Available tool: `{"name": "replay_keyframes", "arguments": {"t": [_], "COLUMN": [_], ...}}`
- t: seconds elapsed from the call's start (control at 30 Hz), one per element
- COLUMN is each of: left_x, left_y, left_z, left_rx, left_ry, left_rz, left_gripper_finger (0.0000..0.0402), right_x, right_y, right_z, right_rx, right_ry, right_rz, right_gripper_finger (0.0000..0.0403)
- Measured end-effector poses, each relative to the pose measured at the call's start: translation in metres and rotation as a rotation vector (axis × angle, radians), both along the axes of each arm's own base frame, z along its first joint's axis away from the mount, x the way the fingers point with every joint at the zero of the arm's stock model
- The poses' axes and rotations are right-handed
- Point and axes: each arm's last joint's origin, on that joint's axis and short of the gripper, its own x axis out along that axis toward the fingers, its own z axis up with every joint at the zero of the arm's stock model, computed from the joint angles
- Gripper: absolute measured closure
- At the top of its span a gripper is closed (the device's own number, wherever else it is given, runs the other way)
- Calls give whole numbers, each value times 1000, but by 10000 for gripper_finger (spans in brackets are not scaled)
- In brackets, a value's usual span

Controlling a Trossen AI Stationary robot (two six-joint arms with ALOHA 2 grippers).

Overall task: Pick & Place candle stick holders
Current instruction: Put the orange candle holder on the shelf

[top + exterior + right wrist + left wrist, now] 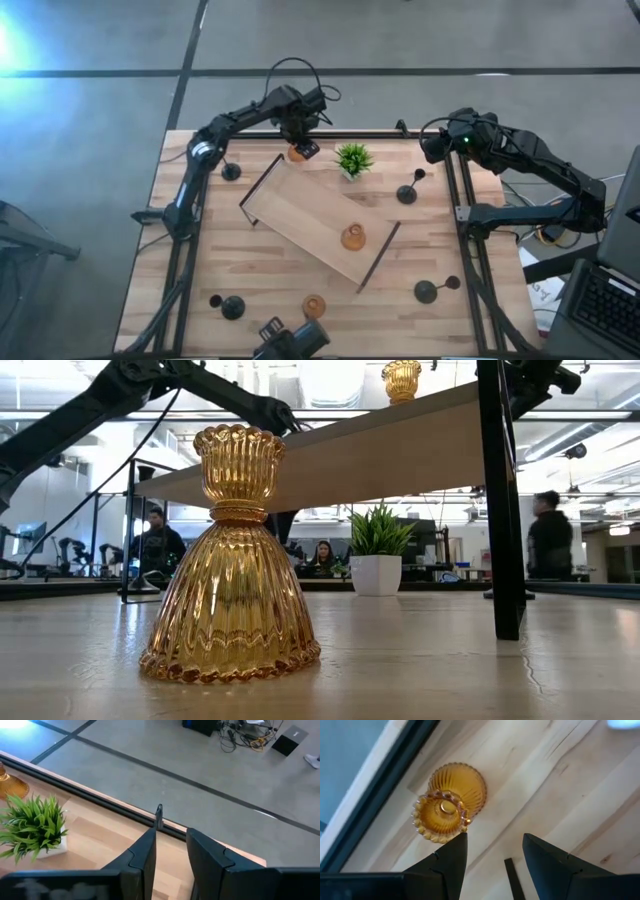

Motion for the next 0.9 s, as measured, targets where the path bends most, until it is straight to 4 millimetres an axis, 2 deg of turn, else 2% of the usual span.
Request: {"name": "replay_keyframes", "arguments": {"t": [0.17,0.5,0.9], "left_x": [0,2,1], "left_y": [1,5,4], "left_z": [11,8,-21], "left_rx": [47,110,84], "left_ry": [-15,5,56], "left_rz": [-31,-92,-131], "left_gripper_finger": [206,206,207], "right_x": [0,0,0], "right_y": [0,0,0], "right_z": [0,0,0], "right_rx": [0,-1,-11], "right_ry": [0,1,31], "right_rz": [0,-1,20], "right_gripper_finger": [309,309,302]}}
